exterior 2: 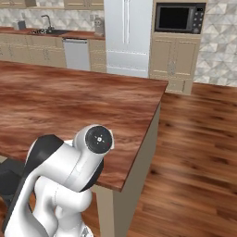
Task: Four empty soda cans are scattered around the kitchen. Gather all the cans and cluster them next to the stove for recycling.
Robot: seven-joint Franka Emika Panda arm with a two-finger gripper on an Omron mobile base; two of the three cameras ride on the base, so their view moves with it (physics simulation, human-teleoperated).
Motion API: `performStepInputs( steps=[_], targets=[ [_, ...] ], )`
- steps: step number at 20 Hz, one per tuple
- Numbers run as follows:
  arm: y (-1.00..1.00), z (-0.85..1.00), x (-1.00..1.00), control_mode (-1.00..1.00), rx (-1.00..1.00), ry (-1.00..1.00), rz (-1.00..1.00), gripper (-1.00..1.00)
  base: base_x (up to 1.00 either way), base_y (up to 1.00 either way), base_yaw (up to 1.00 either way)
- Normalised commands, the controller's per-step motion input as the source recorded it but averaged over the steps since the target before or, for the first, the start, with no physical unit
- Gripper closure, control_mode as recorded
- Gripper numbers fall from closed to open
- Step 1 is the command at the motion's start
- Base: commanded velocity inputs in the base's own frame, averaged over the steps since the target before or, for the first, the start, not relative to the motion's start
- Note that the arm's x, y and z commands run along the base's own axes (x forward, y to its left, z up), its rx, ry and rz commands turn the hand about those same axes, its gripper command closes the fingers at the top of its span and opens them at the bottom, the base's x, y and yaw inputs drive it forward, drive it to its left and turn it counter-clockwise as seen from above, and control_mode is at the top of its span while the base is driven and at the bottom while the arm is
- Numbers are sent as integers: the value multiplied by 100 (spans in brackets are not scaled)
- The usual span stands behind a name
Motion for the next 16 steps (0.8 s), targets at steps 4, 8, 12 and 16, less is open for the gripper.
performStepInputs(
  steps=[4, 8, 12, 16],
  targets=[
    [0, 0, 0, -100, 0, 0, 0, -100, 1, 0, 1],
    [0, 0, 0, -100, 0, 0, 0, -100, 0, 0, 0],
    [0, 0, 2, -100, 0, -12, 6, -100, 0, 0, 0],
    [0, 0, 9, -100, 1, -15, 10, -100, 0, 0, 0]
  ],
)
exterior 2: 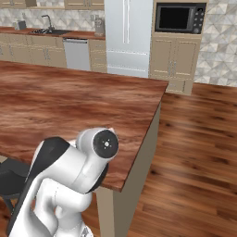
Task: Four empty soda cans are scattered around the kitchen. Gather all the cans and cluster them next to the stove for recycling.
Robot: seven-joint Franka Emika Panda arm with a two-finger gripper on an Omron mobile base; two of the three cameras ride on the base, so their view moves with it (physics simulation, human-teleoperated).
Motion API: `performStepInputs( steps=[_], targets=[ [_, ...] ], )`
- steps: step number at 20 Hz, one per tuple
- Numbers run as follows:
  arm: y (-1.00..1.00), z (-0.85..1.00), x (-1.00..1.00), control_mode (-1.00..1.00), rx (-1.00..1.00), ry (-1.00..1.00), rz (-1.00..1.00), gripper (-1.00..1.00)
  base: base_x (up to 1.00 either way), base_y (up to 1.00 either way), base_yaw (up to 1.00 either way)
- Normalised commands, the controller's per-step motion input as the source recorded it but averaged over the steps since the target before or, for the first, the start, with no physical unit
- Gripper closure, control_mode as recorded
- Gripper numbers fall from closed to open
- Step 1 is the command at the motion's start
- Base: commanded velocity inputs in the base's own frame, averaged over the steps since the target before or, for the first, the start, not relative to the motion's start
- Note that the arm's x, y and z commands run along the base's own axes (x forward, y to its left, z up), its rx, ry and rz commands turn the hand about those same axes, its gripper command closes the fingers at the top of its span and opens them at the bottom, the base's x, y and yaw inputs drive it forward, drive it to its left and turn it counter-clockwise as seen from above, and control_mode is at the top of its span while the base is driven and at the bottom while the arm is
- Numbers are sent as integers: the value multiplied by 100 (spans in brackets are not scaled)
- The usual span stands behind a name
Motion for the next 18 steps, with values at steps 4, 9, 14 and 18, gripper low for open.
performStepInputs(
  steps=[4, 9, 14, 18],
  targets=[
    [1, 0, 11, -100, 0, -20, 17, -100, 0, 0, 0],
    [5, 0, 18, -100, 0, -14, 14, -100, 0, 0, 0],
    [3, -10, 26, -100, -1, -13, 5, -100, 0, 0, 0],
    [6, -14, 31, -100, -1, -6, 2, -100, 0, 0, 0]
  ],
)
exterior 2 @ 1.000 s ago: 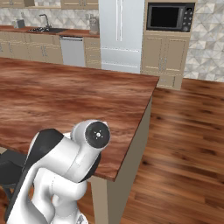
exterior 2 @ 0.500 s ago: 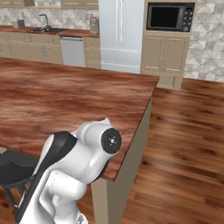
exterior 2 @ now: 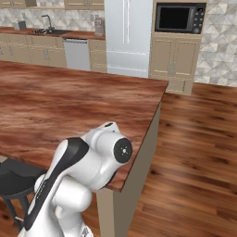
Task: Four empty soda cans are scattered around the kitchen. Gather all the cans and cluster them next to the stove for recycling.
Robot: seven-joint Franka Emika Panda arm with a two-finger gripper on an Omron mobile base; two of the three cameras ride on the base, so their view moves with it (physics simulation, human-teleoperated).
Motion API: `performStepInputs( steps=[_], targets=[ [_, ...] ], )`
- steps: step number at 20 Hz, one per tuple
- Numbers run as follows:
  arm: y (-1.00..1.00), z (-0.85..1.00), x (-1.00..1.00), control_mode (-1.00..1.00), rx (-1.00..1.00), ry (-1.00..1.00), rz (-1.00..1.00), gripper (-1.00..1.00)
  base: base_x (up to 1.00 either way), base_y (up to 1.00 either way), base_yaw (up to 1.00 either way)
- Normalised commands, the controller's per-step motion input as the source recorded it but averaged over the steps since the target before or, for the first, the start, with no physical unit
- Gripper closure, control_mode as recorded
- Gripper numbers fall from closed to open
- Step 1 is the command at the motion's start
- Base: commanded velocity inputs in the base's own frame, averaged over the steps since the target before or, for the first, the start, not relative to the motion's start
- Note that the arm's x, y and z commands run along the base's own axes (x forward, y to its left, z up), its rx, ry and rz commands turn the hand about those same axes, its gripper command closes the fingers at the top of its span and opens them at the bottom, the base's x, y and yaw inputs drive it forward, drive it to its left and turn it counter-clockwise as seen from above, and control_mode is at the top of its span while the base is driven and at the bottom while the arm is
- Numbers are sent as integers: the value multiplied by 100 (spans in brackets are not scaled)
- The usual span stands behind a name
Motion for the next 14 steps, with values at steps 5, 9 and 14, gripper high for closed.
performStepInputs(
  steps=[5, 9, 14],
  targets=[
    [10, -19, 34, -100, -1, 1, 6, -100, 0, 0, 0],
    [8, -22, 39, -100, -3, 2, 7, -100, 0, 0, 0],
    [4, -19, 38, -100, -1, 1, 8, -100, 0, 0, 0]
  ],
)
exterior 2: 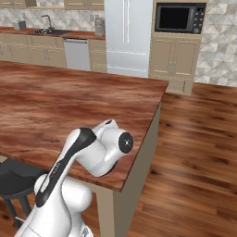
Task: Four empty soda cans are scattered around the kitchen. Gather all the cans and cluster them next to the stove for recycling.
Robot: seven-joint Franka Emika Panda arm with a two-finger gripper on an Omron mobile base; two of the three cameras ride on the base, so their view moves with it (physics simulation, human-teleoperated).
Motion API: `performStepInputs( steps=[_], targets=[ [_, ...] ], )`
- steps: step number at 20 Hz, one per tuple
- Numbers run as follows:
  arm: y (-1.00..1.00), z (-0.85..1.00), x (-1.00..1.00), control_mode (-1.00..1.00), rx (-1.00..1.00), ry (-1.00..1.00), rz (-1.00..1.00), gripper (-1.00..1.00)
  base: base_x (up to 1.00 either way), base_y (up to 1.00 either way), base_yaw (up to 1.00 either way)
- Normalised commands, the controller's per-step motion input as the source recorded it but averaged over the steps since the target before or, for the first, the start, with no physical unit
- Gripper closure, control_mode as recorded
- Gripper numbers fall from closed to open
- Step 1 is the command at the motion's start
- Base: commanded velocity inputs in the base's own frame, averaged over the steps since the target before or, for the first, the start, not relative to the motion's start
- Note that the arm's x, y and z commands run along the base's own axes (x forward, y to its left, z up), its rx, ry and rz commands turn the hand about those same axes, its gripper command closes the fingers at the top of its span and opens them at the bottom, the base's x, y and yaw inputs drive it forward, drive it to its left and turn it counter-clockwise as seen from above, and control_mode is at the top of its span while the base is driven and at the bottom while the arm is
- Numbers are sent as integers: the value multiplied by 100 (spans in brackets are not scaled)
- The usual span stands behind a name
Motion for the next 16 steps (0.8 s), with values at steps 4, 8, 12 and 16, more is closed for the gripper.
performStepInputs(
  steps=[4, 8, 12, 16],
  targets=[
    [0, -20, 36, -100, 0, 0, 10, -100, 0, 0, 0],
    [0, -25, 35, -100, 0, 0, 11, -100, 0, 0, 0],
    [0, -25, 30, -100, 0, 0, 10, -100, 0, 0, 0],
    [0, -18, 23, -100, 0, -3, 7, -100, 0, 0, 0]
  ],
)
